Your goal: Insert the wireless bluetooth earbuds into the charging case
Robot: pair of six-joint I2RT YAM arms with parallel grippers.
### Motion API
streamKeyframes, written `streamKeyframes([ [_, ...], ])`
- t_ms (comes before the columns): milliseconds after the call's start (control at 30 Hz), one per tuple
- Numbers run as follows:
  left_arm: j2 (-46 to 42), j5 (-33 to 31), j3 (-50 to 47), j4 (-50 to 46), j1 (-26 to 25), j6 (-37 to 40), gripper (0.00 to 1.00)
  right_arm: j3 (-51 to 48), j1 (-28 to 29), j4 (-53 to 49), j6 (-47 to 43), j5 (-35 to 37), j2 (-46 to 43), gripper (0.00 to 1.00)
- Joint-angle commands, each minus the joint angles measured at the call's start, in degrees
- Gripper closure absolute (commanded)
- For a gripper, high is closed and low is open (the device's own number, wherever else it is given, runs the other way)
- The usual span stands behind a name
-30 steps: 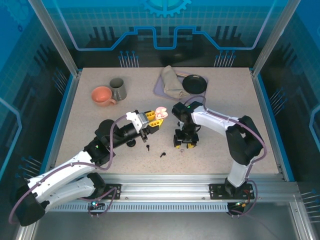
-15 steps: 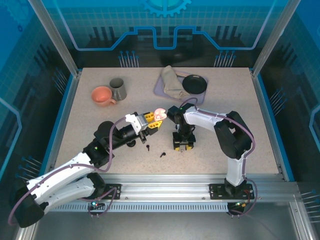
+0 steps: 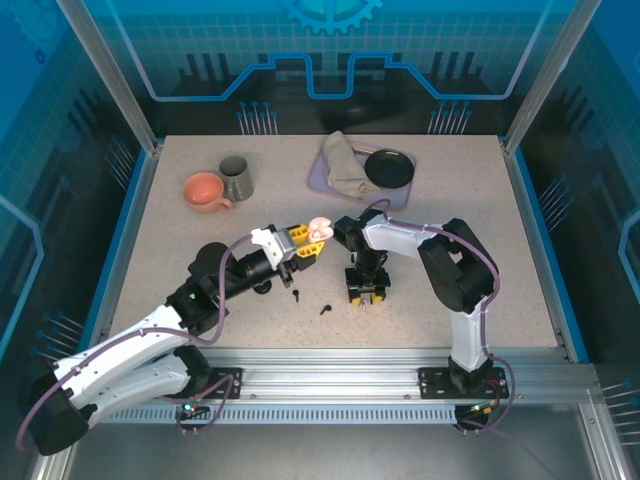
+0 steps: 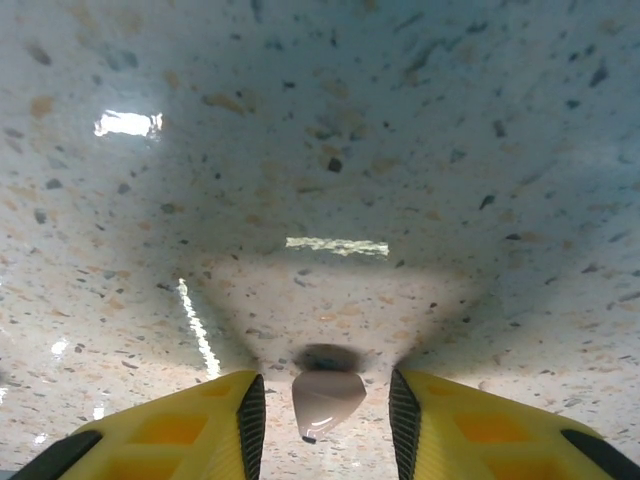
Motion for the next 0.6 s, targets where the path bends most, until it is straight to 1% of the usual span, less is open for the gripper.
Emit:
streamKeyframes([
  [0, -0.1, -0.51, -0.33, 1.5, -0.27, 0.47, 1.0, 1.22, 0.02, -1.23, -0.47, 0.6, 0.92, 0.6],
  [567, -0.35, -0.51, -0.62, 1.75, -0.29, 0.6, 1.0, 3.22, 0.81, -3.15, -0.47, 1.93, 3.29, 0.67],
])
